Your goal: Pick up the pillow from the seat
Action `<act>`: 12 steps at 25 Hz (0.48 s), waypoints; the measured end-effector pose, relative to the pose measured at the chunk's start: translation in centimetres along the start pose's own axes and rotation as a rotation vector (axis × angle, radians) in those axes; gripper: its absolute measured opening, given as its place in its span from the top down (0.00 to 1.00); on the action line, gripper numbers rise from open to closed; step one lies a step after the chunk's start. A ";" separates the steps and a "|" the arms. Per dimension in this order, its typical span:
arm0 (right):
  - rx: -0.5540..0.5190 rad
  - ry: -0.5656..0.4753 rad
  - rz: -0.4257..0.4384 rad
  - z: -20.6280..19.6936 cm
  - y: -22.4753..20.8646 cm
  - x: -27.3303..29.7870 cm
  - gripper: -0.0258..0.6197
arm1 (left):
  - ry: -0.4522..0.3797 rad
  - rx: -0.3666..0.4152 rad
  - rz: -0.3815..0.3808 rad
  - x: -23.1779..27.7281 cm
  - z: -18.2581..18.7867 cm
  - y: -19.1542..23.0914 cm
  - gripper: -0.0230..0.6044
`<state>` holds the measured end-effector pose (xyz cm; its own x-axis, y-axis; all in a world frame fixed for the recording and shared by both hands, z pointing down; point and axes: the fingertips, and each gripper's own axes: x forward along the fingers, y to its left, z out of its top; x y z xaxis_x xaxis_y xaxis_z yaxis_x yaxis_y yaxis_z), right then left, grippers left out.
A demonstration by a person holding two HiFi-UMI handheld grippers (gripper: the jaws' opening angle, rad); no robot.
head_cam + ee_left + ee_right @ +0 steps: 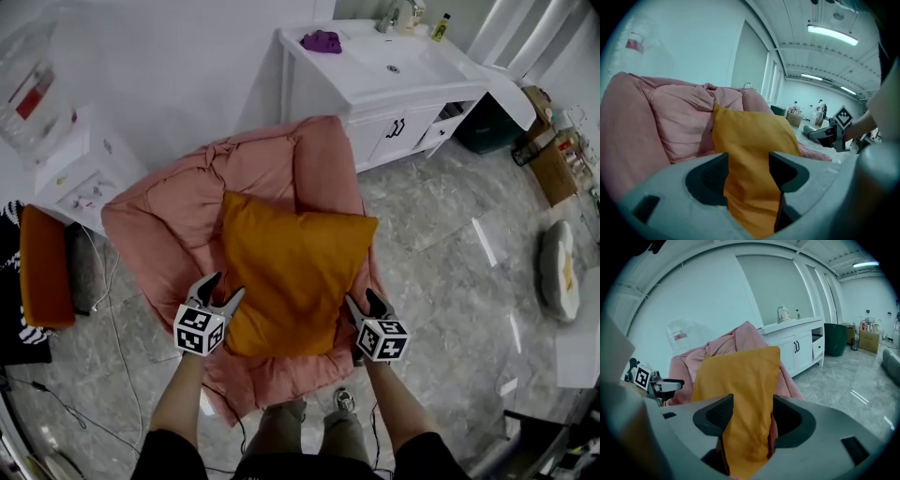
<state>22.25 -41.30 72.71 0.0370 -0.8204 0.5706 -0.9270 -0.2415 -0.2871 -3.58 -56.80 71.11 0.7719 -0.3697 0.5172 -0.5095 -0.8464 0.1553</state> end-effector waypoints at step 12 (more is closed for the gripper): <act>0.046 0.028 0.085 -0.6 -1.4 6.2 0.54 | 0.066 -0.255 -0.079 5.9 -3.4 3.0 0.43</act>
<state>23.56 -45.76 77.08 -0.0521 -0.8245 0.5635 -0.9080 -0.1959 -0.3704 -1.84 -60.21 77.47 0.7905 -0.2737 0.5479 -0.5348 -0.7445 0.3997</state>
